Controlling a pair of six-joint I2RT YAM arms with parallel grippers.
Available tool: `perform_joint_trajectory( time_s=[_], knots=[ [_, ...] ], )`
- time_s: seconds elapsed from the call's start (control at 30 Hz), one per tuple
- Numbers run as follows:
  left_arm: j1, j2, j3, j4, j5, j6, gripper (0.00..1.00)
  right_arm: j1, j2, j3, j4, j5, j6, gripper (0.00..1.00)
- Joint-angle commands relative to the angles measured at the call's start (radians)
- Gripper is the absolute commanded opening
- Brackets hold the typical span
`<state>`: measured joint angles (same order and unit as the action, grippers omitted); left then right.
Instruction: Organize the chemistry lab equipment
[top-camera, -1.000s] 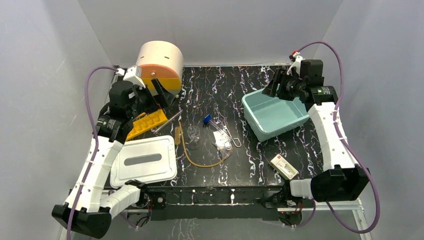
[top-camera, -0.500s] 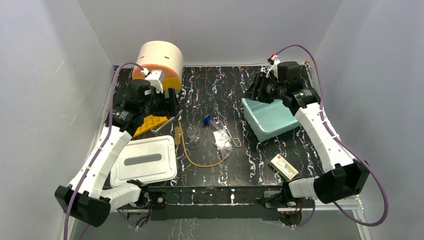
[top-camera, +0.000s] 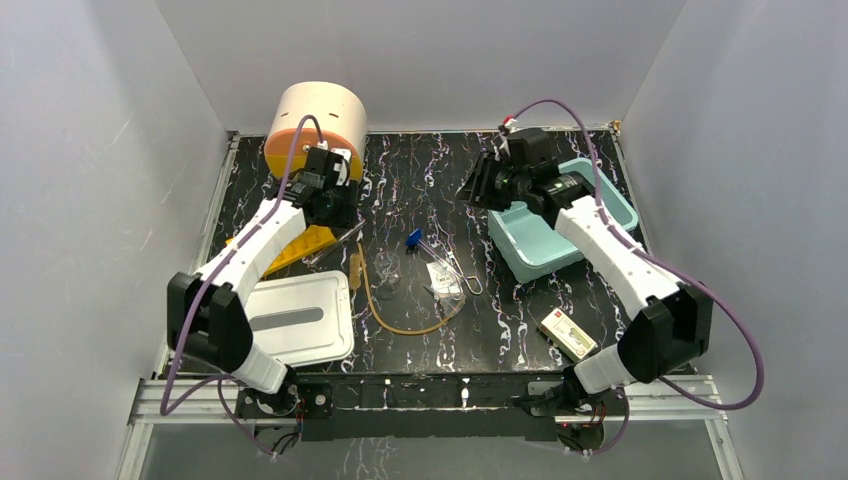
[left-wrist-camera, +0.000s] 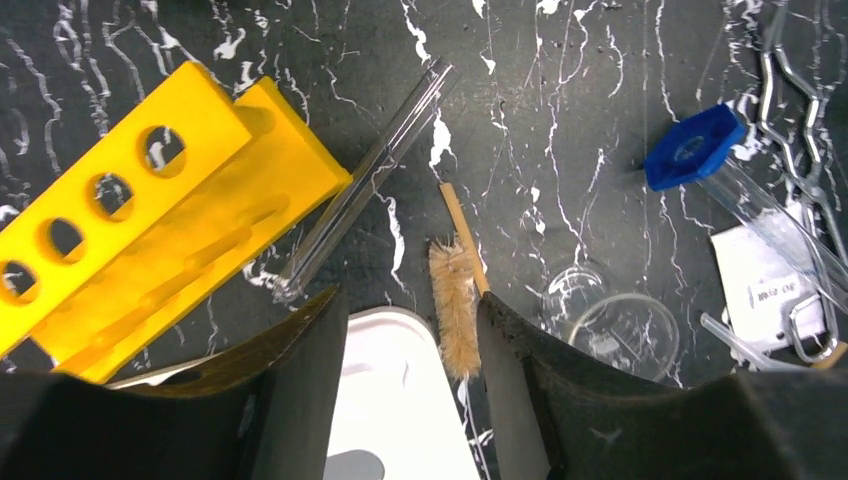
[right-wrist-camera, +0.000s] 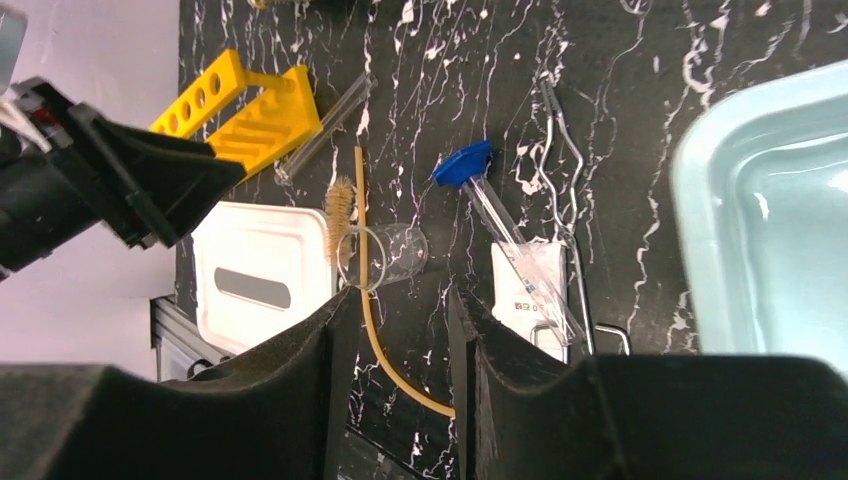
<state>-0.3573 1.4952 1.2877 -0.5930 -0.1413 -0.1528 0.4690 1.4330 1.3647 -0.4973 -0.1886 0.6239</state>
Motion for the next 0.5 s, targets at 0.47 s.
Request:
perform_joint_trajectory(
  time_s=[0.47],
  knots=[
    [0.025,0.302,0.072,0.099,-0.025,0.028,0.54,0.086,0.111,-0.016,0.22,0.005,-0.049,0.37]
  ],
)
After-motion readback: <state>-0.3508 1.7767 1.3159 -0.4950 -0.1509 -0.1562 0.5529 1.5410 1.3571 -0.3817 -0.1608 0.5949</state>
